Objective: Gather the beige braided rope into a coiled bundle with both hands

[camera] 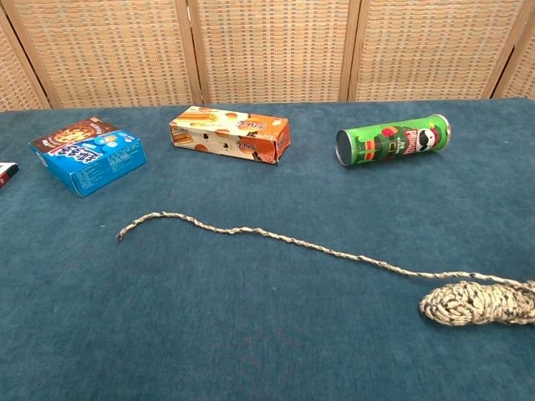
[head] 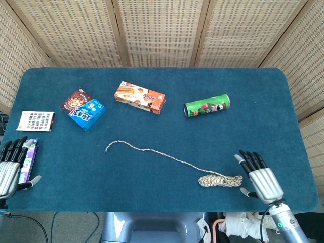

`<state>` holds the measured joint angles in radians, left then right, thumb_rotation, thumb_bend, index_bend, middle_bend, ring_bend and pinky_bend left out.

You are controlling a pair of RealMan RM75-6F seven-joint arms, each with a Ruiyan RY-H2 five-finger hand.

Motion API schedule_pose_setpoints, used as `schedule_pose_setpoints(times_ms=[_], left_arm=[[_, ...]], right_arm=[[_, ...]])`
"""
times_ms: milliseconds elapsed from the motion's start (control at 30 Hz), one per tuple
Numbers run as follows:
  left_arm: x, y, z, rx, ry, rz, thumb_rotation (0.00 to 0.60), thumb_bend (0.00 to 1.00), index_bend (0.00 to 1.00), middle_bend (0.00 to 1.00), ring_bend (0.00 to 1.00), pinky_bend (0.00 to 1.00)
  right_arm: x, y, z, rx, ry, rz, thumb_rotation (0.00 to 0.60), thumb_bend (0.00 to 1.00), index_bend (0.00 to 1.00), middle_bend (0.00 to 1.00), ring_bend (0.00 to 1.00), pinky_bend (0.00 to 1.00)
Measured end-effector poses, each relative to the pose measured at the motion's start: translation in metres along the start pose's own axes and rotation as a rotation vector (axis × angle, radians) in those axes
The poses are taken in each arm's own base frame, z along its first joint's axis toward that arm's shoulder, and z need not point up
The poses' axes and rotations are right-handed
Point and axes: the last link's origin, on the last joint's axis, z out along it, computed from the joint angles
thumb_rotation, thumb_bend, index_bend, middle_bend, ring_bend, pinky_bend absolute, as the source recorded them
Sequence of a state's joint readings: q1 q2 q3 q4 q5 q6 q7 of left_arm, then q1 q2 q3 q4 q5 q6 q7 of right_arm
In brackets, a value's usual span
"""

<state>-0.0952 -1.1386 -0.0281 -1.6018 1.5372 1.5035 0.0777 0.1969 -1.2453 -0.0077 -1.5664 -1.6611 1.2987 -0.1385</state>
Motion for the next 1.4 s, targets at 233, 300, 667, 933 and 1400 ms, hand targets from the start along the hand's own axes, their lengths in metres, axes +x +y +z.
schedule_pose_setpoints(times_ms=[233, 300, 667, 933, 1400], left_arm=[[0.0, -0.001, 0.002, 0.011, -0.003, -0.002, 0.6, 0.0, 0.0, 0.0, 0.0, 0.0], [0.0, -0.001, 0.002, 0.013, -0.005, -0.001, 0.6, 0.0, 0.0, 0.0, 0.0, 0.0], [-0.004, -0.001, 0.004, 0.022, -0.012, 0.009, 0.6, 0.0, 0.0, 0.0, 0.0, 0.0], [-0.007, 0.0, 0.005, 0.022, -0.018, 0.019, 0.6, 0.0, 0.0, 0.0, 0.0, 0.0], [-0.01, 0.0, 0.007, 0.025, -0.025, 0.021, 0.6, 0.0, 0.0, 0.0, 0.0, 0.0]], right_arm=[[-0.025, -0.023, 0.02, 0.064, -0.083, -0.064, 0.6, 0.0, 0.16, 0.12, 0.01, 0.15], [-0.03, -0.025, 0.024, 0.062, -0.107, -0.069, 0.6, 0.0, 0.17, 0.13, 0.01, 0.17], [-0.041, -0.023, 0.041, 0.02, -0.142, -0.098, 0.6, 0.0, 0.24, 0.26, 0.15, 0.26], [-0.047, -0.027, 0.046, 0.027, -0.151, -0.07, 0.6, 0.03, 0.33, 0.33, 0.21, 0.36], [-0.054, -0.03, 0.054, 0.03, -0.147, -0.077, 0.6, 0.27, 0.49, 0.53, 0.37, 0.51]])
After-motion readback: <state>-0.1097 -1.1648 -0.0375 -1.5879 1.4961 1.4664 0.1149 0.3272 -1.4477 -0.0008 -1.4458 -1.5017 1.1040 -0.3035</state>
